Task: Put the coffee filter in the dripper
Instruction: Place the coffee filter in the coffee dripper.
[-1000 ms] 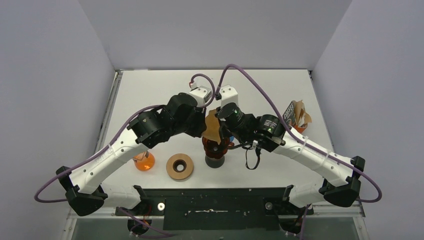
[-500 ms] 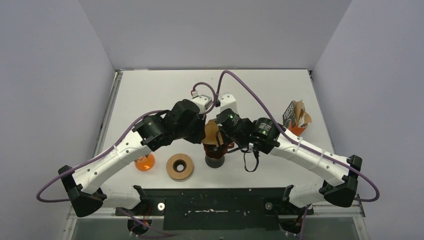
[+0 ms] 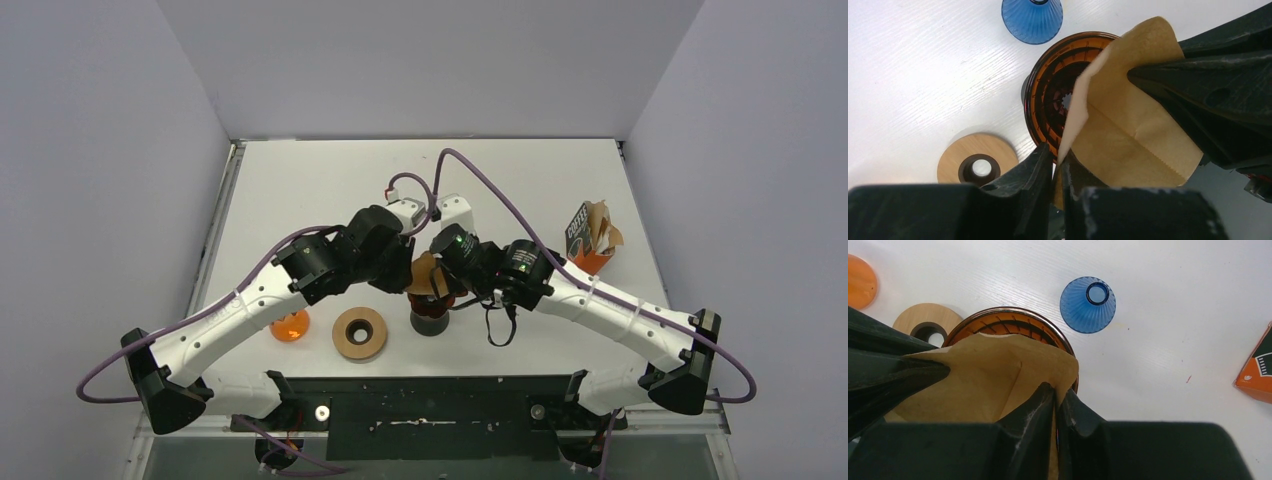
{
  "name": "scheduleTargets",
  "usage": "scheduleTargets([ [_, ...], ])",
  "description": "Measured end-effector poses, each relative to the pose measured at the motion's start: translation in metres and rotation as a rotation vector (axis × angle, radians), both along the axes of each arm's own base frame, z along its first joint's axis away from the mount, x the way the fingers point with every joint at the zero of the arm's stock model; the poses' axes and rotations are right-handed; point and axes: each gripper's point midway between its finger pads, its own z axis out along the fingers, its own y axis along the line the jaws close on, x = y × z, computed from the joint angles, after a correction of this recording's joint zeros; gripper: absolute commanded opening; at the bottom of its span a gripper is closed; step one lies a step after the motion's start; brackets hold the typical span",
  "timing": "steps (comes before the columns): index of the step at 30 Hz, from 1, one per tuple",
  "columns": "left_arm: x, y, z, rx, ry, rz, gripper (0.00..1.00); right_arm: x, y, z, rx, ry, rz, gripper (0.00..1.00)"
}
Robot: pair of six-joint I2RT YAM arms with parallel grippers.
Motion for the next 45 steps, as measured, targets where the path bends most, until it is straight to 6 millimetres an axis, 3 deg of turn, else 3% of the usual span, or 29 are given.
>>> scheduleTargets([
  [4, 0.001, -0.002, 0.002, -0.012, -0.002, -0.001, 0.24, 0.0, 0.0, 0.001, 0.006, 0.0, 0.001, 0.19],
  [14, 0.0, -0.006, 0.005, -0.032, -0.002, -0.009, 0.33, 0.001, 0.003, 0.004, 0.016, -0.006, 0.005, 0.36],
  [22, 0.001, -0.007, 0.008, -0.039, -0.008, -0.009, 0.36, 0.005, 0.006, 0.036, 0.079, -0.058, 0.006, 0.39],
  [28, 0.001, -0.007, 0.008, -0.039, -0.008, -0.01, 0.37, 0.007, 0.007, 0.066, 0.144, -0.108, 0.01, 0.31],
  [33, 0.001, -0.007, 0.009, -0.04, -0.008, -0.01, 0.37, 0.005, 0.012, 0.072, 0.183, -0.107, 0.033, 0.19],
  [39, 0.001, -0.008, 0.009, -0.045, -0.009, -0.011, 0.37, 0.003, 0.017, 0.053, 0.175, -0.081, 0.045, 0.09],
  [45, 0.0, -0.007, 0.006, -0.051, 0.008, 0.008, 0.38, 0.005, 0.022, 0.035, 0.188, -0.067, 0.029, 0.06],
])
